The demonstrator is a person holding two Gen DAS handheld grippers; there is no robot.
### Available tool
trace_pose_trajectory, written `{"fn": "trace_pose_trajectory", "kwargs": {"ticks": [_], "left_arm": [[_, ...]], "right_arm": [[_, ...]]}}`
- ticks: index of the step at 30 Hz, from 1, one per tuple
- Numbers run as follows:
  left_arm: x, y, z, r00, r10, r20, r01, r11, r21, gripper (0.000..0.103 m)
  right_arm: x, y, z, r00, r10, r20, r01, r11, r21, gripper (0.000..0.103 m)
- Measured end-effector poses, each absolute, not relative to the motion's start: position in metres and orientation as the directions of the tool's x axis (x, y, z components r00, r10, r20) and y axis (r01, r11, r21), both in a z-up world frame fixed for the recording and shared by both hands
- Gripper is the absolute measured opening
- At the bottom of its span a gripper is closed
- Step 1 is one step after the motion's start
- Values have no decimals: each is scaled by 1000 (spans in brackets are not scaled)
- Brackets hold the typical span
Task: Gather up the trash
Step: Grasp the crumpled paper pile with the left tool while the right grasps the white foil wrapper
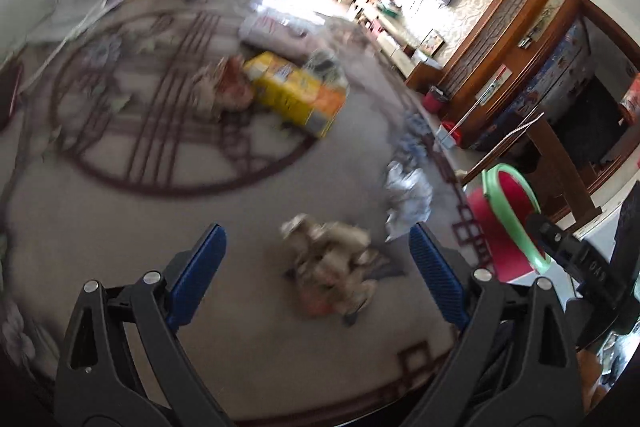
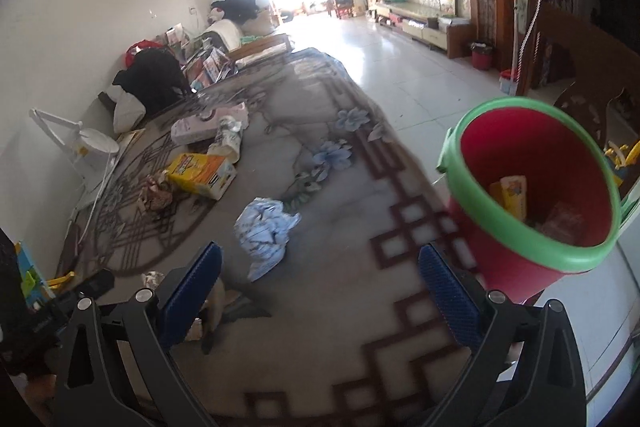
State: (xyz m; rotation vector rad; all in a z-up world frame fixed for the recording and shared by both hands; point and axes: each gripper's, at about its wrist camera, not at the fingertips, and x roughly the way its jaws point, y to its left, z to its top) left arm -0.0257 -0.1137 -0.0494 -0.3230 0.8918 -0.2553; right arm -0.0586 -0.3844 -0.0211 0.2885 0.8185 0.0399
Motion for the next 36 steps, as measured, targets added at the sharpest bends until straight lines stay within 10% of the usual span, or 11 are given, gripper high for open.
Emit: {"fn": "trace_pose_trajectory", "kwargs": {"ticks": [8, 12, 18, 25, 31, 36], "left_arm": [[-3, -158, -88, 517, -399, -758, 184, 916, -357, 90], [0, -156, -100, 527, -385, -758, 206, 923, -326, 44], [0, -122, -104, 567, -372, -735, 145, 923, -356, 40], [2, -104, -102, 581, -335, -741, 95, 933, -348, 56], [3, -101, -95, 610, -312, -728, 80, 939, -336, 85], [-2, -103, -83, 667, -245, -703, 67, 960, -272, 97]], "right_arm": [[-52, -350, -22, 619, 59, -783, 34, 994, 102, 96], [-47, -344, -27, 600, 18, -800, 21, 999, 38, 96], [-24, -333, -40, 558, 6, -830, -4, 1000, 4, 96], [1, -312, -52, 540, 80, -838, -64, 997, 54, 96], [-39, -300, -12, 819, 46, -572, -68, 998, -18, 96], [-29, -286, -27, 762, 20, -648, -107, 990, -95, 96]]}}
